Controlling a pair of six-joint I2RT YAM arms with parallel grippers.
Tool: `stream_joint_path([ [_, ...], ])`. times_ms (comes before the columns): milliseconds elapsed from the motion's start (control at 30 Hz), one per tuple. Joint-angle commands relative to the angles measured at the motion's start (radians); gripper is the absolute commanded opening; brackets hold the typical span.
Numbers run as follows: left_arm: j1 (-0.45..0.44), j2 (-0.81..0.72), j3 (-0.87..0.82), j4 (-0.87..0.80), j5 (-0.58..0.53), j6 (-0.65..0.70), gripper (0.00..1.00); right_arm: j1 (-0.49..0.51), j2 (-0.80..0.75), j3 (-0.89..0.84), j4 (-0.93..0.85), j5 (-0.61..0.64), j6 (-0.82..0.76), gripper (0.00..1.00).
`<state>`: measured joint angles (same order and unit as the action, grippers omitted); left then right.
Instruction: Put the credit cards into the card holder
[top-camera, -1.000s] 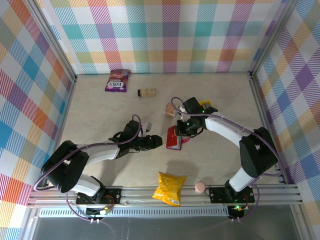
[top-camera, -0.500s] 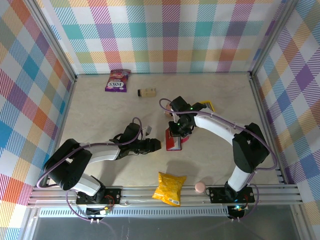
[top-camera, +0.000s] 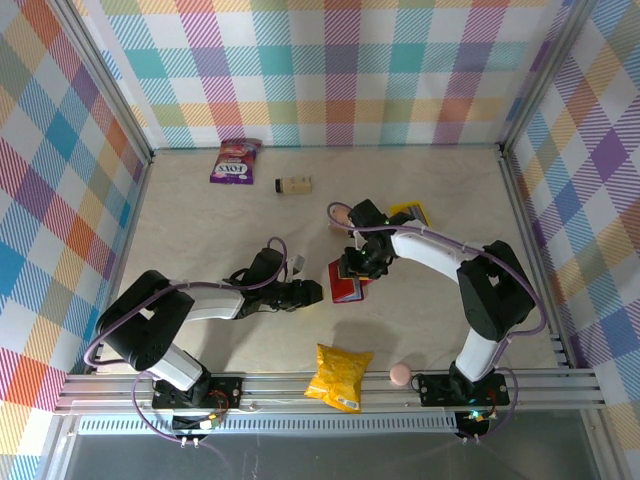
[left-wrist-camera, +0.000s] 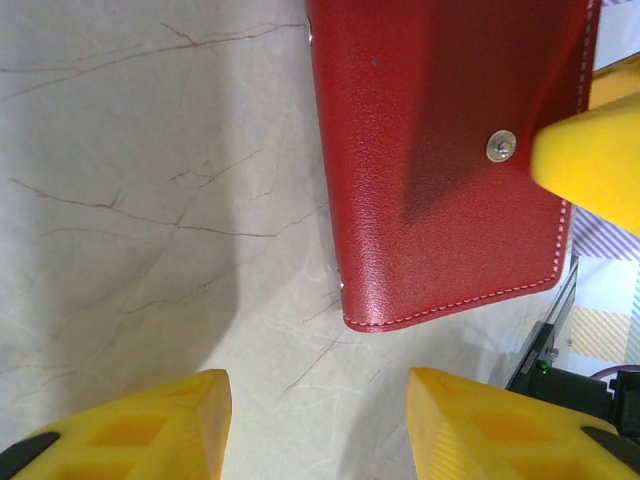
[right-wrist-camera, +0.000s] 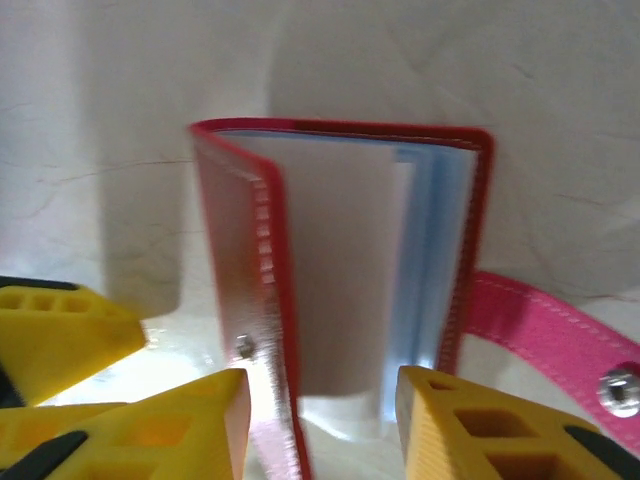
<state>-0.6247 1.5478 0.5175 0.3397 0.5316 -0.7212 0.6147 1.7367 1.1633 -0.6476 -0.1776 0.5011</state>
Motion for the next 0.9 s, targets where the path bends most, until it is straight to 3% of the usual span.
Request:
stream_joint_path([
  [0,0.007,0.016,0.003,0.046,0.015,-0.012,0.49,-0.024,0.012,-0.025,0.053,-0.025,0.01,0.46],
  [333,-0.004,0.052,0.039,0.062,0.011,-0.012,0.49,-0.049,0.035,-0.071,0.166,-0.159,-0.011,0.49],
  [867,-0.009,0.084,0.056,0.062,0.005,-0.009,0.49,-0.048,0.045,-0.084,0.169,-0.126,-0.004,0.54],
])
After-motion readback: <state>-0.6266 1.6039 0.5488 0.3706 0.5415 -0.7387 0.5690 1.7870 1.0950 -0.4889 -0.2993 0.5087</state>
